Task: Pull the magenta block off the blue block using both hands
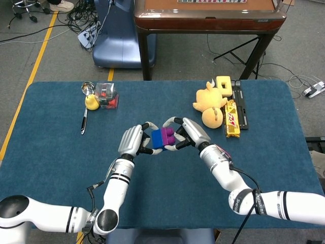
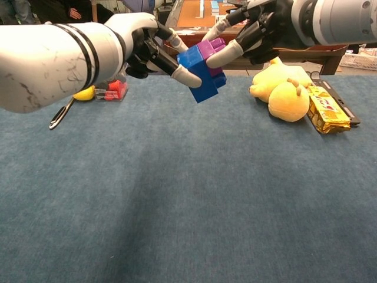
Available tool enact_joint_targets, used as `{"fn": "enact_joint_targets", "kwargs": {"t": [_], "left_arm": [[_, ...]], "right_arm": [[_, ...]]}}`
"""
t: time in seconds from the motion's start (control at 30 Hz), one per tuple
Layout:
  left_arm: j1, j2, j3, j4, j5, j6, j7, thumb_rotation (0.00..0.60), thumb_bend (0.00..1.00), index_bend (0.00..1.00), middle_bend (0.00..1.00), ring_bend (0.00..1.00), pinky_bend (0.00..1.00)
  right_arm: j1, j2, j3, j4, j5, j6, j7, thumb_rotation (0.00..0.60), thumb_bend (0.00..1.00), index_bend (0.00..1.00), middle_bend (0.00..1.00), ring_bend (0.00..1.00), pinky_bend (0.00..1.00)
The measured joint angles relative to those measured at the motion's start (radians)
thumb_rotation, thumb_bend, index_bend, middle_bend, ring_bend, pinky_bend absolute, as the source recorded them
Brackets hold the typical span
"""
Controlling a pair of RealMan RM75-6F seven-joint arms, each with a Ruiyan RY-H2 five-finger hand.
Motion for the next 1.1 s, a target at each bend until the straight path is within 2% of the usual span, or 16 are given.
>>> {"fn": "enact_joint_targets", "kwargs": {"t": [0.3,0.6,1.1], "left_arm": [[0.003,0.001,0.007,-0.001,-0.001,0.000,-0.001,0.600,0.01,0.63,0.94,0.98,1.00],[0.006,0.003,0.007,-0.003,-0.001,-0.001,-0.006,0.600,0.01,0.63,0.94,0.98,1.00],[0.017,0.008,0.014,0.002,-0.004,-0.011,-0.017,0.600,0.01,0.63,0.94,0.98,1.00]], "right_arm": [[-0.002,-0.007,-0.001,0.005,-0.009,-0.002,0.001,0.600,0.10,0.46,1.00,1.00,1.00],[-0.002,-0.014,-0.001,0.007,-0.014,0.004,-0.003,0.600,0.18,0.56,1.00,1.00,1.00],[-0.029,-0.001,-0.007,0.009,-0.043,-0.012,0.018,0.600,0.20,0.61,1.00,1.00,1.00]]}}
